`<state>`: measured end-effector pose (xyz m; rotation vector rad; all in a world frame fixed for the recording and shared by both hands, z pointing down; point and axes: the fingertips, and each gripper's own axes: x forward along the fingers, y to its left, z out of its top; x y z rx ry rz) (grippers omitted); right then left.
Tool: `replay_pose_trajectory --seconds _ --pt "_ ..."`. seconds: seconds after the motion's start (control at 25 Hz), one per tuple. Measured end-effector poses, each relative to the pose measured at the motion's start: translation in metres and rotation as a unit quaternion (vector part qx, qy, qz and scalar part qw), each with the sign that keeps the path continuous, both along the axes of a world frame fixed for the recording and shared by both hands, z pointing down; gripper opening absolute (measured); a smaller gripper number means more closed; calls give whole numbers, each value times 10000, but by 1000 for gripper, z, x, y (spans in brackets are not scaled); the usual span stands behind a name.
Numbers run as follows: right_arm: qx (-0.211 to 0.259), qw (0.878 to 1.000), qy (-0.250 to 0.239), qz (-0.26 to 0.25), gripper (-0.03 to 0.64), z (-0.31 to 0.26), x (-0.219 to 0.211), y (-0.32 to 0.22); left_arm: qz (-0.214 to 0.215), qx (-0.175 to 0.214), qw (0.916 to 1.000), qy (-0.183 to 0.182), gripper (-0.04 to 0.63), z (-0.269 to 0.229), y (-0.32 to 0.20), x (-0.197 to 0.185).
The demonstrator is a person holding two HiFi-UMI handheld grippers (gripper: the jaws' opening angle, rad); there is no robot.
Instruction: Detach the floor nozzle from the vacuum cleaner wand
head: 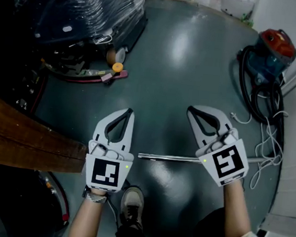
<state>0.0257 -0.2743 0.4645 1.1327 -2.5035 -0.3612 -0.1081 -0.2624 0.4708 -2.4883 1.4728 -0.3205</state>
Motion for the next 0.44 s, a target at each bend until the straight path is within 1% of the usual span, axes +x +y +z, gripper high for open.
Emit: replay_pose_trajectory --seconds 0.24,0.44 --pt "3 10000 -27 38 26 1 1 -1 47 -44 10000 21 2 4 -1 2" --pt "-8 10000 53 36 26 3 1 0 77 -150 9999 36 2 8 -1 3"
